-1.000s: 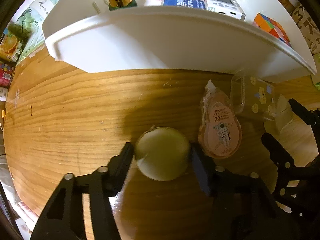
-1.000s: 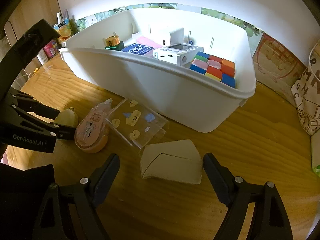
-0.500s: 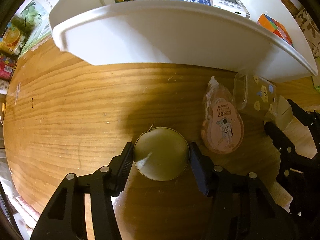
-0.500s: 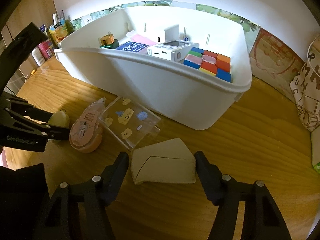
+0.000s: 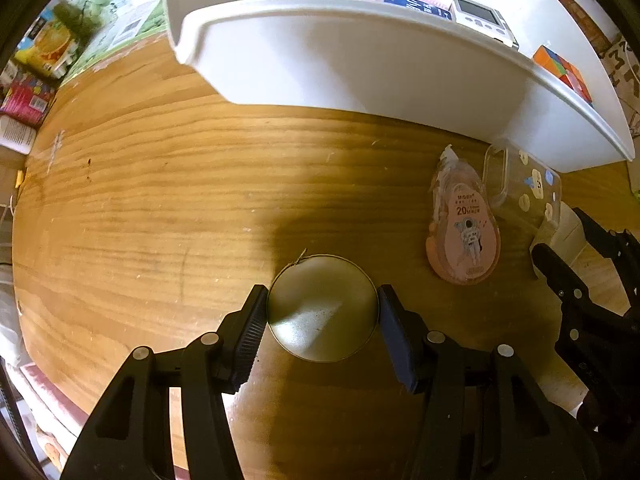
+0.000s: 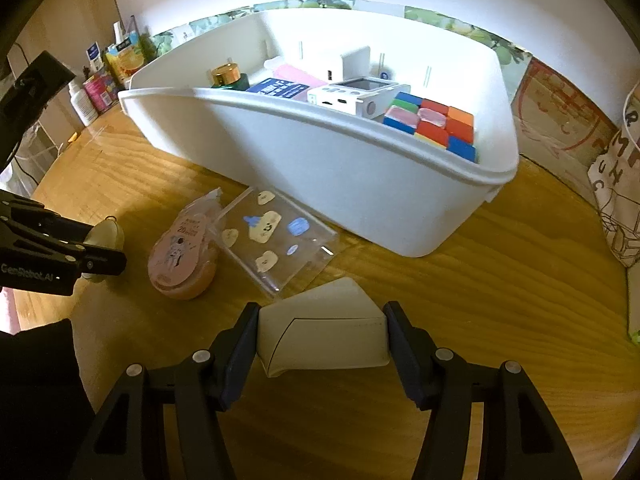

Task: Organize rigid objects
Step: 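Grasp the round tin with the left gripper while the right grasps the beige wedge block, then lift and carry the tin and wedge block with both grippers over the bin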

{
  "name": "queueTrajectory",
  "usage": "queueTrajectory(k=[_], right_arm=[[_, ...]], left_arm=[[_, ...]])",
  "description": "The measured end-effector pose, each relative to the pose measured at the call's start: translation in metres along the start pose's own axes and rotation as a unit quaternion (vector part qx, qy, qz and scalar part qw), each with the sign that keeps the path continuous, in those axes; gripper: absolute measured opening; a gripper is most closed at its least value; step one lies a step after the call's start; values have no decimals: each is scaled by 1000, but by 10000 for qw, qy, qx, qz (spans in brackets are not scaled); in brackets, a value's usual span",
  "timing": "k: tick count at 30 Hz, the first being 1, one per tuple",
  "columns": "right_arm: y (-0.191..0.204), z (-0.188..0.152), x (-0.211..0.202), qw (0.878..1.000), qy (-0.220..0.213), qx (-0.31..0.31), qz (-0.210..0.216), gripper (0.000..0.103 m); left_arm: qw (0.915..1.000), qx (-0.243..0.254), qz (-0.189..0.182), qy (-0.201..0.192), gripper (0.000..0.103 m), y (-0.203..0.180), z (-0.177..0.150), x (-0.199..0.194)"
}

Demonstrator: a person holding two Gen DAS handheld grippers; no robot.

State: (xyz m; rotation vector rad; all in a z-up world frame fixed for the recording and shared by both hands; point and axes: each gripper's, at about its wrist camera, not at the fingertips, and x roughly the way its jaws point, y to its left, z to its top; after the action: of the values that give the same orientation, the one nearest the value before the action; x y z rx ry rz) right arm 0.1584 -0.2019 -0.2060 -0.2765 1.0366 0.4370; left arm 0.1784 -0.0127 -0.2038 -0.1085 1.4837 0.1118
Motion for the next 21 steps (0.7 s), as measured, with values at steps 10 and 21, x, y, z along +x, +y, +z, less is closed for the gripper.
queueTrajectory(k=[10,21], right_arm=[[8,-4,-12,9998,-92,-109,137,62],[21,-20,-29,9986,-182,-416,281,62]], left_arm=[[9996,-269,50,-87,59,5,-33,-12],[9974,-683,140,-159,59,23,-79,-22]])
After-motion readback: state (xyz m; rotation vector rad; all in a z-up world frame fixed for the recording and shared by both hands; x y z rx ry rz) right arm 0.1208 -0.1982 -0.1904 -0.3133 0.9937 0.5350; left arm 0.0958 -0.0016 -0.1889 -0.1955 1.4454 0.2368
